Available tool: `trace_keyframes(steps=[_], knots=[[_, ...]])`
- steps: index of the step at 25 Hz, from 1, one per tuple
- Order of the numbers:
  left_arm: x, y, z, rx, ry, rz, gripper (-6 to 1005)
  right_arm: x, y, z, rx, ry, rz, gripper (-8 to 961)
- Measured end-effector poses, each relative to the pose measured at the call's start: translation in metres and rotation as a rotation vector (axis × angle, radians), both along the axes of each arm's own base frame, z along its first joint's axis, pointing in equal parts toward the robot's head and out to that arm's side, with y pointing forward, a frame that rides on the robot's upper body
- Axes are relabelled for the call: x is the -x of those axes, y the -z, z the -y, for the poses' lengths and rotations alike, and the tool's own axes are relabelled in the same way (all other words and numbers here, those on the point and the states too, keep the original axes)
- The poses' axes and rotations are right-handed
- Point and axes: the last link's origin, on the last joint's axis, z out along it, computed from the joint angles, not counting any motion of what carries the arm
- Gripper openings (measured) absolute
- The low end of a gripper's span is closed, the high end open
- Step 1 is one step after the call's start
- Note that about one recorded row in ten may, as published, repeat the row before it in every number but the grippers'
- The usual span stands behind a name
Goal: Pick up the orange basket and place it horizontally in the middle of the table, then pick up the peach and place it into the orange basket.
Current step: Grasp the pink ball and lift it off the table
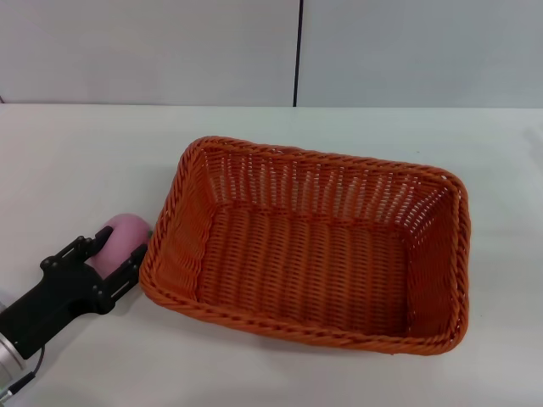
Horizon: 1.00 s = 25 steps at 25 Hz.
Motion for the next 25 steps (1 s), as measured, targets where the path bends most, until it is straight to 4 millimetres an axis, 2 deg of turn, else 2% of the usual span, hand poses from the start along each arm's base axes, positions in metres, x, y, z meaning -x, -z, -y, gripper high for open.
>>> trace_keyframes(steps=[25], knots=[[-0.009, 0.008, -0.014, 0.013, 0.008, 0.006, 574, -0.001, 0.0, 0.002, -0.003, 0.007, -0.003, 422]])
